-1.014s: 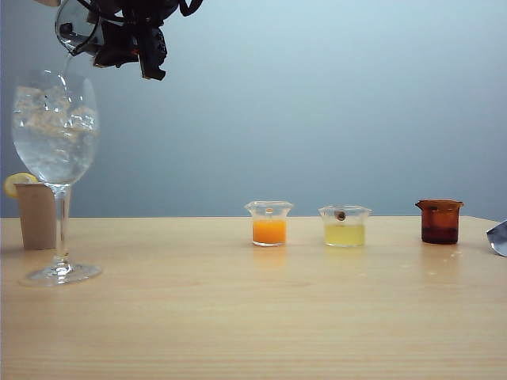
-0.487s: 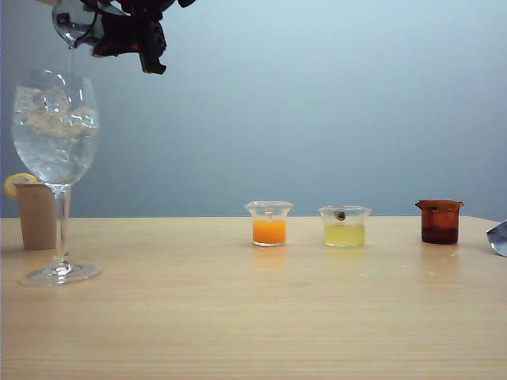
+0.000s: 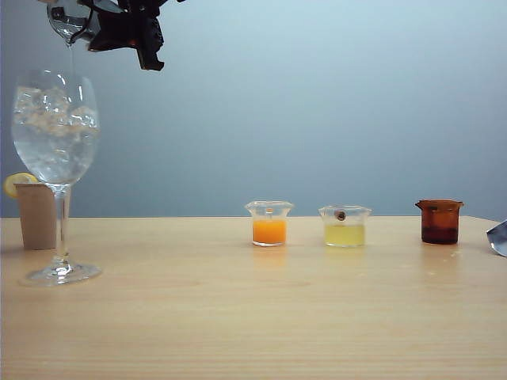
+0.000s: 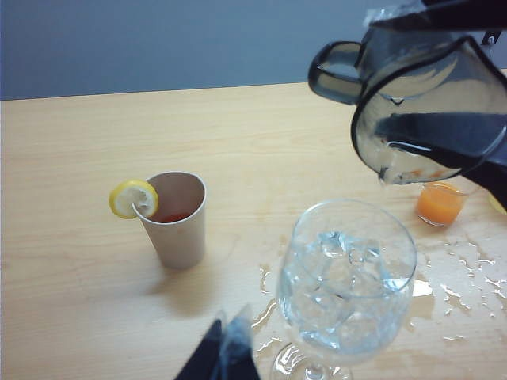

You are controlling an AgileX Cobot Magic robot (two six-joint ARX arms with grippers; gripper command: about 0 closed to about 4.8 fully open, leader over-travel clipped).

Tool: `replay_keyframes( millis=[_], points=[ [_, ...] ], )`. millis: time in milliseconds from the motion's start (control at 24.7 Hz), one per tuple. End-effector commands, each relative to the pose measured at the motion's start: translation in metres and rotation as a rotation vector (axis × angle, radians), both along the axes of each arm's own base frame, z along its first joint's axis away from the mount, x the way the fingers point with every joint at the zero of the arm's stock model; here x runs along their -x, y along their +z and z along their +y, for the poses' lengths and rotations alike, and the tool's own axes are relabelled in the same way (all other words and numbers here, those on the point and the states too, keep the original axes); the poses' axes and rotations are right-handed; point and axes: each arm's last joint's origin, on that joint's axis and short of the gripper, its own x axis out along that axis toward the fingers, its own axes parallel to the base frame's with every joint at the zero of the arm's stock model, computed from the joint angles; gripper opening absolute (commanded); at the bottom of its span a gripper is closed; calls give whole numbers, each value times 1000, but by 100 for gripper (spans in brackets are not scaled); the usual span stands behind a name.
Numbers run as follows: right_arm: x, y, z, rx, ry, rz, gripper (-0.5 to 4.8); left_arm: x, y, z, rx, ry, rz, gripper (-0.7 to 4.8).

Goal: Pick up the first measuring cup from the left, pour the coconut rum inside into the goblet, and finally put the measuring cup back in its original place.

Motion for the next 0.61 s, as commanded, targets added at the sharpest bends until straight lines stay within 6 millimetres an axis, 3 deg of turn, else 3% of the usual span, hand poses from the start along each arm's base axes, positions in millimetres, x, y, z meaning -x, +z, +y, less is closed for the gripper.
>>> replay_keyframes(
  millis=[41,324,608],
  points=[
    [2,8,0,-30,6,-24,84,0,2,0,0,4,-11,-4],
    [2,8,0,-46,2,1,84,0,2,0,0,4,-11,-4],
    [-1,9,-3,-291,-128,277,84,0,2,0,0,4,-12,-4]
  ],
)
